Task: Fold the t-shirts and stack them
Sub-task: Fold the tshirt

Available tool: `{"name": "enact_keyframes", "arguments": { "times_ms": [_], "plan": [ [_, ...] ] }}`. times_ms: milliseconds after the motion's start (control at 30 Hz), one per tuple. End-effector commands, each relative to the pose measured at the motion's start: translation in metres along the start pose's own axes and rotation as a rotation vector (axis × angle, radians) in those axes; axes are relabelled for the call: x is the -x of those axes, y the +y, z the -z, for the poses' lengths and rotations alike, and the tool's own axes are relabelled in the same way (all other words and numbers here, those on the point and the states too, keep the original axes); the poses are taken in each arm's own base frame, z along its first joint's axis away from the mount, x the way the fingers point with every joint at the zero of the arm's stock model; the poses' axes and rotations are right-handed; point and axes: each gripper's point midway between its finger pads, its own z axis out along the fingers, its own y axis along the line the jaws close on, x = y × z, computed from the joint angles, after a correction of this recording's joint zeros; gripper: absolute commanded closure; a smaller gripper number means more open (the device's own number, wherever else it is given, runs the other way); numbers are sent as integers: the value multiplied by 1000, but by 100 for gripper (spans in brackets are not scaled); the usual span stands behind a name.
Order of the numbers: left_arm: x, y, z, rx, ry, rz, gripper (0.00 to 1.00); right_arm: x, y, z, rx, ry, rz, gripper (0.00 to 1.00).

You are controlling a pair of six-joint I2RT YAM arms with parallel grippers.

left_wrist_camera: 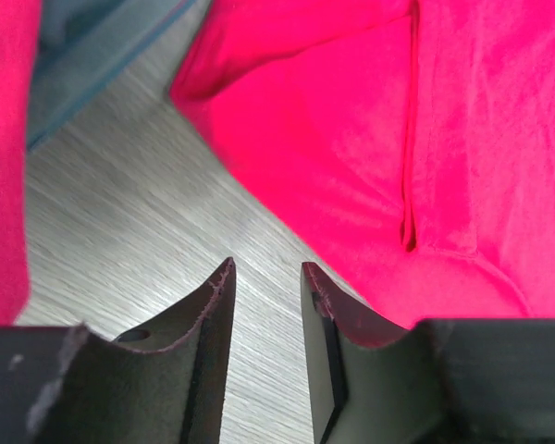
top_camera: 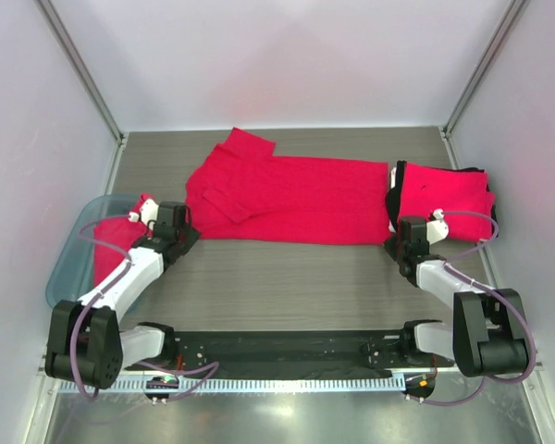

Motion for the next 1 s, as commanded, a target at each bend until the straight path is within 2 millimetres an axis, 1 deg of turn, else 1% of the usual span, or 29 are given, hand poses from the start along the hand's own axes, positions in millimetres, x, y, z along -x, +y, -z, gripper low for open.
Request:
{"name": "enact_keyframes", "arguments": {
  "times_ms": [0,67,100,133,167,200,233,500,567,600,633,733,800,833,867,967],
  "plan": [
    [0,-17,0,-63,9,120,66,13,7,2,31,-51,-7,98],
    [-8,-17,-7,-52,38,143,67,13,8,2,33,-48,-7,98],
    [-9,-19,-9,-48,44,150,68,13,9,2,35,-50,-10,98],
    [-15,-15,-17,-21,63,147,68,13,9,2,34,-49,-8,98],
    [-16,-16,-19,-18,68,155,68,13,9,2,35,-50,-8,98],
    [-15,-17,-22,-11,67,160,68,12,8,2,34,-47,-7,98],
    [-19,-14,-27,9,74,159,66,13,8,2,34,-49,-8,98],
    [-15,-10,-43,47,34,157,62,14,9,2,36,-51,-7,98],
    [-11,-13,-46,44,20,145,62,14,8,2,32,-51,-9,98],
    [-12,-11,-49,58,19,140,62,13,8,2,33,-50,-7,98],
    [-8,-10,-51,68,5,138,61,13,8,2,35,-48,-6,97],
    [-9,-5,-56,107,5,125,64,13,8,2,36,-46,-5,98],
    [-6,-5,-60,119,-3,120,64,13,9,3,40,-45,-7,98],
    [-9,-2,-64,132,5,116,65,14,9,4,42,-51,-8,98],
    [-7,-5,-66,128,4,119,66,14,9,4,43,-52,-9,98],
    [-14,3,-73,165,32,121,68,14,10,5,46,-53,-10,97]
  ]
}}
